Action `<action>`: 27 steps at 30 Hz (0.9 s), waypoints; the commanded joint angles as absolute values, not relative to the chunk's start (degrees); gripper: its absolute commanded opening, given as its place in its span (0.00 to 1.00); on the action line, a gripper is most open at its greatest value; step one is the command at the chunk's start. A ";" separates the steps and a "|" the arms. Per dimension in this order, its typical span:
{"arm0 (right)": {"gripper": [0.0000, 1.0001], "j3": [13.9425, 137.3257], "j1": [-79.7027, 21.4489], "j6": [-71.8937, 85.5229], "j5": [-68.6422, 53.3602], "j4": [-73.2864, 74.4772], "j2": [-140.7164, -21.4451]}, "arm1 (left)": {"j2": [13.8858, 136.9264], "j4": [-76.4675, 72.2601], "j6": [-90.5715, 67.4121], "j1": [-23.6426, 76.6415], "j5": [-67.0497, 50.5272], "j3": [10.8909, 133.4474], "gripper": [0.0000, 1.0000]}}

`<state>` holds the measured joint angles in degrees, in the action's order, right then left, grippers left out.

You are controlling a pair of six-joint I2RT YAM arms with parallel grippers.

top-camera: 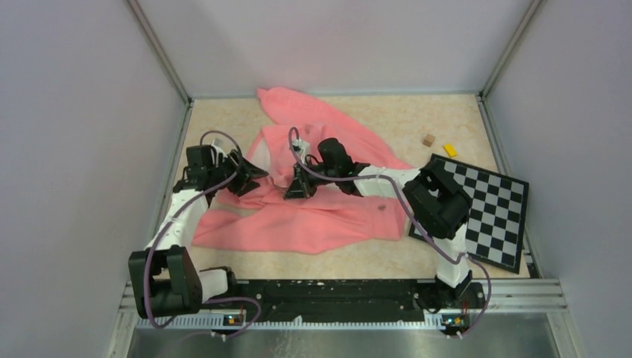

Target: Zip up the jacket

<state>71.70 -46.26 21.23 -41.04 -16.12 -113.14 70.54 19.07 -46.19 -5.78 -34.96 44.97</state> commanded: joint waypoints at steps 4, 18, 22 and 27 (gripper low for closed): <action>0.00 73.99 -43.77 23.13 -47.59 -22.67 -115.58 | 60.04 16.82 -22.13 -6.86 -35.09 46.90 0.63; 0.00 71.20 -41.44 25.81 -50.60 -29.84 -115.47 | 59.86 7.35 -4.40 3.62 -45.54 48.24 0.75; 0.00 70.81 -41.40 25.15 -50.62 -29.71 -114.89 | 65.54 6.21 -3.71 5.31 -48.52 50.16 0.77; 0.00 70.68 -41.41 24.62 -50.61 -29.37 -114.64 | 69.37 8.39 -1.36 5.54 -46.46 51.08 0.78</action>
<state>71.07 -41.71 25.19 -49.43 -26.85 -116.05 68.16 9.89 -4.64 5.32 -46.52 48.97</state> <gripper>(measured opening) 0.005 0.779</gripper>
